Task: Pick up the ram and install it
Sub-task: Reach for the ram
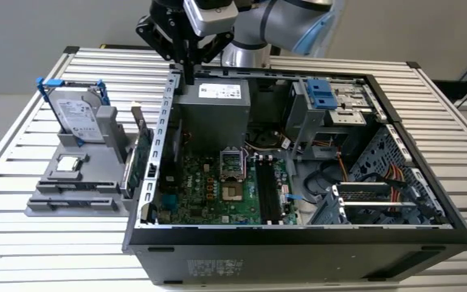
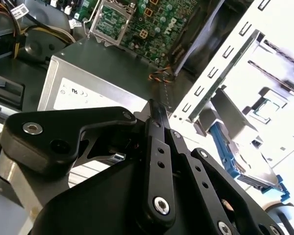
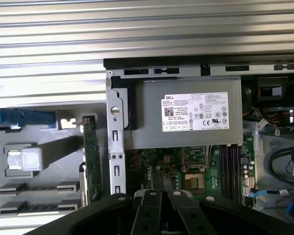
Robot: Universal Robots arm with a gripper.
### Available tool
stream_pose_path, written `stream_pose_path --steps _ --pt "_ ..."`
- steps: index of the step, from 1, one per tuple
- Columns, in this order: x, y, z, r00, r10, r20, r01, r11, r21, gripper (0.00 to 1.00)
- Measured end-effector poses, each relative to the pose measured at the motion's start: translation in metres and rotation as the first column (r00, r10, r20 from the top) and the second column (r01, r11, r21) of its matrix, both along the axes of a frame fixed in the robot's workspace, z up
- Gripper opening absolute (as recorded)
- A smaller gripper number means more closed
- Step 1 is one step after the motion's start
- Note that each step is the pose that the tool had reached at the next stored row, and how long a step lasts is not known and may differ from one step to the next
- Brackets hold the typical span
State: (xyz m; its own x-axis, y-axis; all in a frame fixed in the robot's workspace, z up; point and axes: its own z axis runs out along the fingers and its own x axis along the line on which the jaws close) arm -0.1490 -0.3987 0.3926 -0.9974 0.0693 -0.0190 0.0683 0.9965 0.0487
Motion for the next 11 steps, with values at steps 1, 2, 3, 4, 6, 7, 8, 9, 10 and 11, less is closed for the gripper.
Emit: stream_pose_path --steps 1,2,3,4,6,7,8,9,10,11 --pt "-0.001 0.0 0.0 1.0 0.0 0.0 0.0 1.0 0.0 0.0" --pt "-0.002 0.0 0.0 1.0 0.0 0.0 0.0 1.0 0.0 0.0" --pt "-0.003 0.0 0.0 1.0 0.0 0.0 0.0 1.0 0.0 0.0" --pt "-0.0039 0.0 0.0 1.0 0.0 0.0 0.0 1.0 0.0 0.0" --pt "-0.006 0.0 -0.0001 1.0 0.0 0.0001 0.0 1.0 0.0001 0.0" --pt "-0.0071 0.0 0.0 1.0 0.0 0.0 0.0 1.0 0.0 0.0" --pt "-0.008 0.0 0.0 1.0 0.0 0.0 0.0 1.0 0.0 0.0" --pt "-0.0091 0.0 0.0 1.0 0.0 0.0 0.0 1.0 0.0 0.0" --pt "-0.0102 0.0 0.0 1.0 0.0 0.0 0.0 1.0 0.0 0.0" --pt "-0.0112 0.0 0.0 1.0 0.0 0.0 0.0 1.0 0.0 0.0"
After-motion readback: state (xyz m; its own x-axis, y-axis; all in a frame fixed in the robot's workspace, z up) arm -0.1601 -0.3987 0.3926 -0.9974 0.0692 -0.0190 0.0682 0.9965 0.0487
